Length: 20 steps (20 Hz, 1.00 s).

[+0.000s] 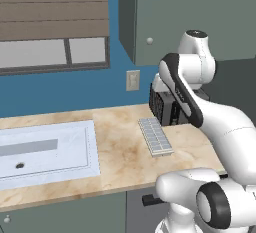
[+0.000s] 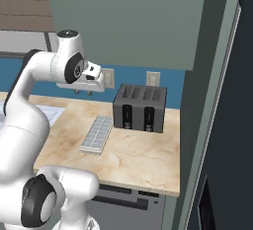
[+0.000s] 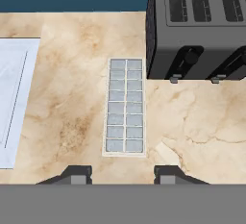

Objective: The ice cube tray has been filled with water. Take the tray and place it in the freezer to make ice. Close the freezer door after placing the tray.

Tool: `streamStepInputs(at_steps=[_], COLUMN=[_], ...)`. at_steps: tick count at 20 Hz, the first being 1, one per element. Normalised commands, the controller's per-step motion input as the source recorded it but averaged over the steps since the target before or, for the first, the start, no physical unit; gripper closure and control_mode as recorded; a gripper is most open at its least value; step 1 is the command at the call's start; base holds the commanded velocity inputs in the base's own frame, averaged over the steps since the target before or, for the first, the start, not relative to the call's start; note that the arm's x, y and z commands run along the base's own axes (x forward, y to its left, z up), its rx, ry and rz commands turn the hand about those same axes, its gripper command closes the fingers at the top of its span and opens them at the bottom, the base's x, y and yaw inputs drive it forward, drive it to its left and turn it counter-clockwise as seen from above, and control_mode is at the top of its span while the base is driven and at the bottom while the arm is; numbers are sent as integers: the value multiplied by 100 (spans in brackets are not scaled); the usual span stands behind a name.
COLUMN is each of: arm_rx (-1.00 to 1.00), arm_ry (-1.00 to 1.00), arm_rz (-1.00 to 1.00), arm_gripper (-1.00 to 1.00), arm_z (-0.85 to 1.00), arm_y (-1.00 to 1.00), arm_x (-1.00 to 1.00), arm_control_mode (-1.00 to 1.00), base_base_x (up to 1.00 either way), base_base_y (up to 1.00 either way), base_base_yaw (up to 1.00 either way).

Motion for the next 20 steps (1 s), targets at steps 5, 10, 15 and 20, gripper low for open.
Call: streamStepInputs(at_steps=[5,10,15,20], arm_rx=[-1,-2,0,3], arm_ry=[-4,-4,0,0], arm_rz=[0,-1,-4,-2], arm_gripper=[-100,-100,-100,-100], arm_z=[-4,-43,-36,-28], arm_y=[8,11,0,0], arm_x=[-25,-59,-53,-47], arm_control_mode=[-100,-100,-100,-100], base_base_x=[0,0,0,0], base_base_y=[0,0,0,0], base_base_yaw=[0,0,0,0])
